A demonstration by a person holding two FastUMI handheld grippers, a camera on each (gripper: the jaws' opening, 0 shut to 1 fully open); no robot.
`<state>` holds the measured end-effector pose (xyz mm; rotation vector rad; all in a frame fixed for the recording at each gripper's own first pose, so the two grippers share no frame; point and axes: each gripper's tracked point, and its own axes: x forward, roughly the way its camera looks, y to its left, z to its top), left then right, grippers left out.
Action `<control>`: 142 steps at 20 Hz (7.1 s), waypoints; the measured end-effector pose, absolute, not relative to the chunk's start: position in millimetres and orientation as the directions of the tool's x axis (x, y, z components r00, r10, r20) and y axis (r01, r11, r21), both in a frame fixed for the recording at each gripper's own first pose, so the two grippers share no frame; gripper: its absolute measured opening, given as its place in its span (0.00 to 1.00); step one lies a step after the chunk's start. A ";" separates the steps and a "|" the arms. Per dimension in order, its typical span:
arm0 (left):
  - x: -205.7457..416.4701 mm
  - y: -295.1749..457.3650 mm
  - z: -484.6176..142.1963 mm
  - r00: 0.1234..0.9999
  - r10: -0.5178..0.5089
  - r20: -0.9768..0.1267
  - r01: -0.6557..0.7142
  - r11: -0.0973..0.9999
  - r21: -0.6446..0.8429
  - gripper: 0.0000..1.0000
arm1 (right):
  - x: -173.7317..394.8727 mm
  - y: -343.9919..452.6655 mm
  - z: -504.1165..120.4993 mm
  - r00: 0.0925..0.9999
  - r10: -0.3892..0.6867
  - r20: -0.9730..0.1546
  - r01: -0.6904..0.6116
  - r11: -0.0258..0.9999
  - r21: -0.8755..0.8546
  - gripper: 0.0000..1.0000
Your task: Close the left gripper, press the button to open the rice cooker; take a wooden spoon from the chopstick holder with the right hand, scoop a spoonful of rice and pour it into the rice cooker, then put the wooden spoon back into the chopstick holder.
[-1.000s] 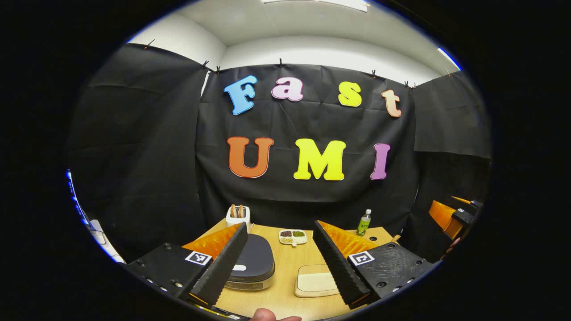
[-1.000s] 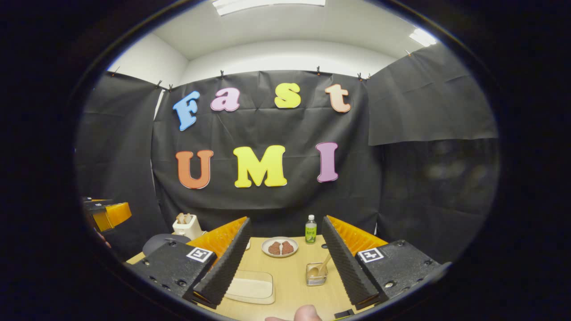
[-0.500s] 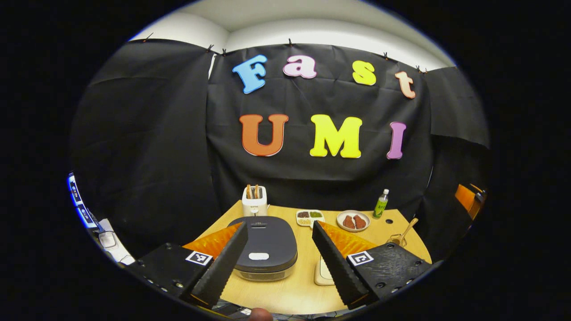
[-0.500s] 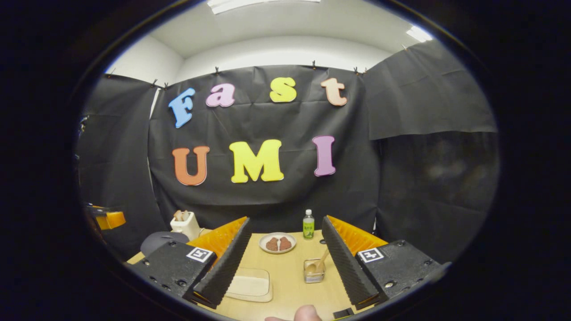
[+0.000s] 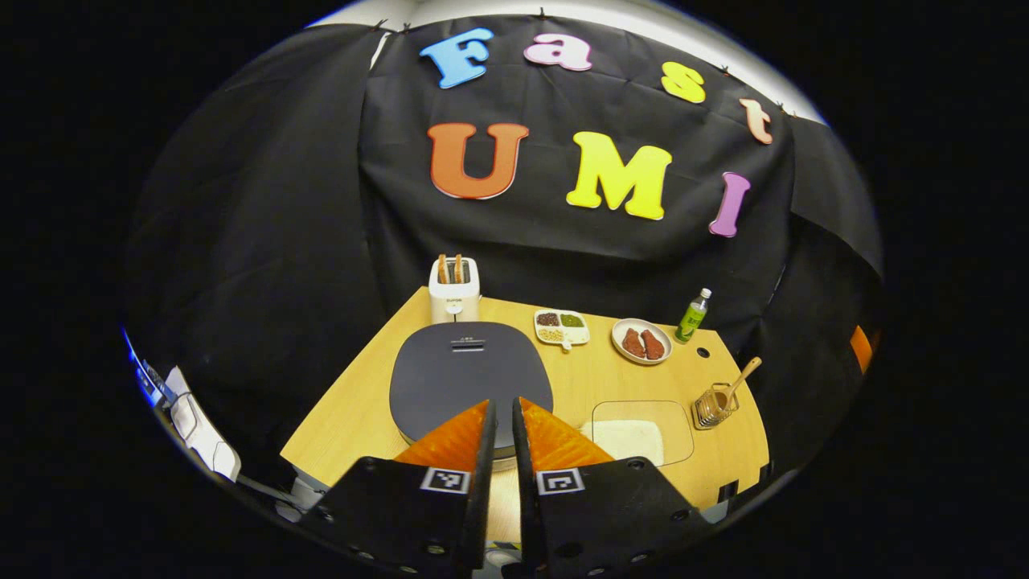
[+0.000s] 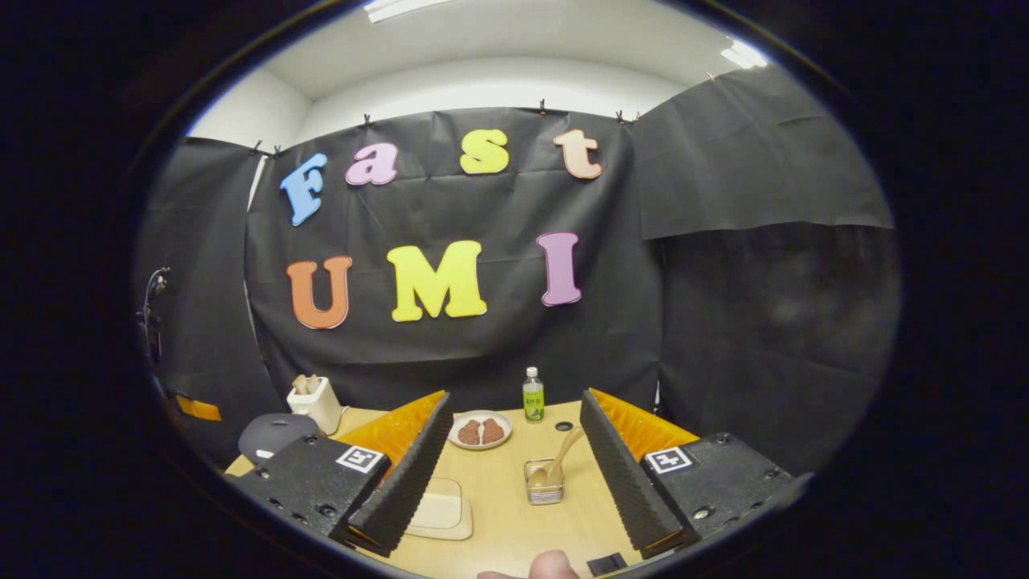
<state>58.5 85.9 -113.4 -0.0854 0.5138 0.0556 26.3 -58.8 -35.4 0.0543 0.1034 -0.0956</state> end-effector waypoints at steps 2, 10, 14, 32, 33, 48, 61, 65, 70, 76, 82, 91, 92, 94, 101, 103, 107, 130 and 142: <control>67.5 98.6 -127.9 0.846 0.055 -0.530 -0.103 0.993 -0.062 0.12 | 26.4 -65.8 -36.2 0.988 -0.110 -0.105 0.115 0.992 0.047 1.00; 101.8 122.9 -178.1 0.768 0.019 -0.640 -0.148 0.978 -0.149 0.01 | 24.8 -81.3 -45.3 0.980 -0.155 -0.123 0.160 0.987 0.030 1.00; 109.1 114.1 -215.9 0.706 -0.051 -0.706 -0.141 0.967 -0.212 0.01 | 25.1 -81.9 -53.1 0.975 -0.167 -0.150 0.172 0.985 0.023 1.00; 113.3 113.6 -238.9 0.687 -0.054 -0.725 -0.135 0.970 -0.201 0.01 | 14.8 -70.4 -60.1 0.970 -0.184 -0.159 0.189 0.982 0.019 1.00; 115.4 114.1 -237.2 0.694 -0.049 -0.718 -0.142 0.969 -0.203 0.01 | 13.5 -69.3 -59.2 0.971 -0.179 -0.156 0.185 0.983 0.019 1.00; 134.5 114.9 -68.6 0.958 0.028 -0.284 -0.057 0.994 -0.093 0.01 | -2.7 -77.5 -50.2 0.976 -0.167 -0.137 0.175 0.983 0.051 1.00; 87.4 71.2 -18.6 0.994 -0.021 -0.109 0.017 0.999 -0.038 0.64 | 6.8 -95.3 -49.1 0.978 -0.159 -0.137 0.166 0.986 0.035 1.00; 73.4 67.5 -5.2 0.998 -0.002 -0.067 -0.001 0.999 -0.035 0.83 | 18.2 -93.5 -59.0 0.978 -0.123 -0.167 0.131 0.991 0.038 1.00; 60.6 60.0 1.9 0.999 0.024 -0.040 -0.024 1.000 -0.020 0.95 | 40.2 -94.3 -74.8 0.979 -0.068 -0.193 0.077 0.996 0.037 1.00; 49.2 51.6 9.4 0.997 0.077 -0.017 -0.077 0.996 -0.047 0.95 | 83.9 -109.6 -117.1 0.969 -0.021 -0.248 0.025 1.000 0.011 1.00; 52.7 46.9 15.3 0.987 0.163 -0.012 -0.164 0.984 -0.066 0.94 | 149.8 -131.8 -167.9 0.955 0.029 -0.296 -0.027 1.000 0.010 1.00; 66.5 34.0 7.1 0.968 0.240 -0.078 -0.245 0.967 -0.064 0.94 | 246.6 -149.3 -290.9 0.874 0.107 -0.475 -0.072 0.993 0.091 1.00; 66.5 34.5 3.1 0.964 0.251 -0.091 -0.257 0.965 -0.057 0.95 | 253.7 -151.2 -303.9 0.860 0.109 -0.498 -0.066 0.992 0.103 1.00; 67.1 35.4 -0.1 0.957 0.269 -0.106 -0.275 0.961 -0.043 0.94 | 265.2 -149.5 -319.3 0.841 0.132 -0.525 -0.069 0.988 0.138 0.90; 54.5 43.3 -9.3 0.939 0.316 -0.133 -0.320 0.947 -0.013 0.95 | 280.5 -143.6 -341.6 0.806 0.180 -0.564 -0.085 0.978 0.191 0.62; 50.8 45.2 -11.5 0.938 0.320 -0.136 -0.324 0.946 -0.009 0.95 | 279.0 -145.6 -341.2 0.801 0.175 -0.573 -0.063 0.976 0.210 0.40; 44.9 50.2 -7.7 0.941 0.315 -0.123 -0.320 0.947 -0.019 0.95 | 267.9 -134.8 -332.1 0.794 0.200 -0.574 -0.037 0.958 0.283 0.22; 9.9 146.0 -20.0 0.998 0.066 -0.004 -0.065 0.994 0.083 0.95 | 165.1 37.2 -181.8 0.900 0.019 -0.435 -0.003 0.999 0.036 0.09; -14.9 149.9 -24.7 1.000 0.017 -0.019 -0.017 1.000 0.018 0.94 | 167.1 96.5 -295.8 0.879 -0.037 -0.475 -0.056 0.982 -0.181 0.08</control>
